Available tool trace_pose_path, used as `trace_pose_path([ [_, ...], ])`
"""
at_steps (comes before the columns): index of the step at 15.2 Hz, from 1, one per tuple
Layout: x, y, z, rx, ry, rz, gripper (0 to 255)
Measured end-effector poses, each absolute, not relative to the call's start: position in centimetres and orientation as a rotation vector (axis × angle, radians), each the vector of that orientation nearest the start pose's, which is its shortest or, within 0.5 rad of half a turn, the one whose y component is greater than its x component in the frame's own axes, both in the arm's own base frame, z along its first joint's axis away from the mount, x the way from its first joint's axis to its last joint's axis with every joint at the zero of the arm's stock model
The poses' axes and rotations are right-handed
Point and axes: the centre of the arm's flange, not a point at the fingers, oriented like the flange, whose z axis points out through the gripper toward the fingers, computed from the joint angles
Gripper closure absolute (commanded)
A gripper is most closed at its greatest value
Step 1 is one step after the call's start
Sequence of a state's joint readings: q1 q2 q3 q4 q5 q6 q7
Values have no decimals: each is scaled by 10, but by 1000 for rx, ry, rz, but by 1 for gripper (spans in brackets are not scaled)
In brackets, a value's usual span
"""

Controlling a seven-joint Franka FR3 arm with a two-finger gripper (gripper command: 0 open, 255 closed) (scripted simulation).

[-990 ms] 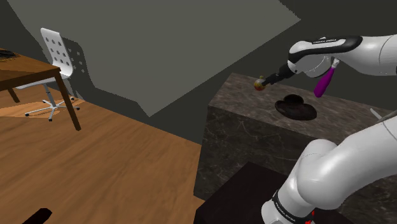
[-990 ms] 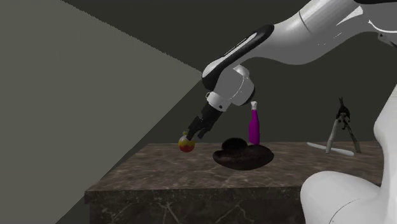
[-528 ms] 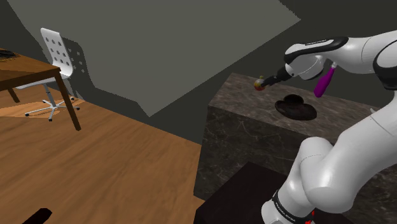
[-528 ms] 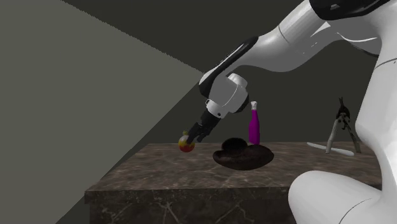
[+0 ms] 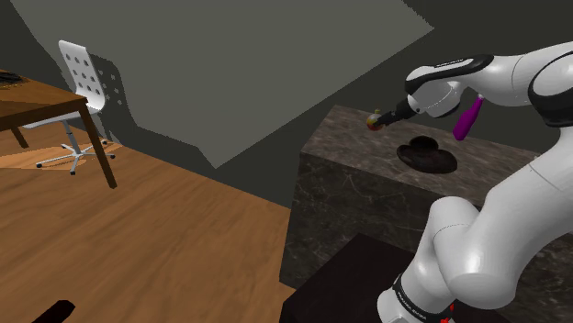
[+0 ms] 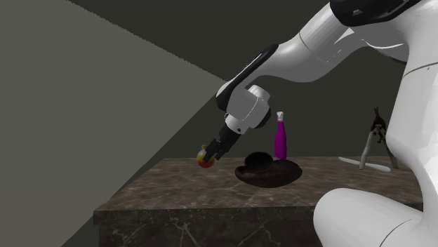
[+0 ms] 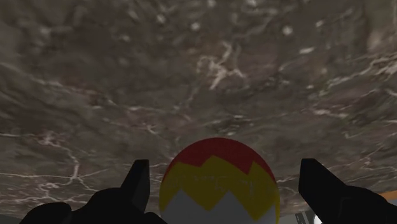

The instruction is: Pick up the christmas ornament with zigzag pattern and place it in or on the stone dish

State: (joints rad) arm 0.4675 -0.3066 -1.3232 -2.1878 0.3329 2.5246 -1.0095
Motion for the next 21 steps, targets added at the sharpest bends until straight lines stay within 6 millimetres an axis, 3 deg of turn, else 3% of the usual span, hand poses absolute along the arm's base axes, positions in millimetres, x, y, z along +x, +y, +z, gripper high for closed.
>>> trace_pose_path([
  [1, 336, -441, 458, -2948, 198, -1001, 0],
  [2, 336, -441, 458, -2948, 198, -1001, 255],
  [13, 336, -441, 461, -2948, 198, -1003, 255],
  [21, 335, -441, 503, -2948, 201, -1011, 255],
])
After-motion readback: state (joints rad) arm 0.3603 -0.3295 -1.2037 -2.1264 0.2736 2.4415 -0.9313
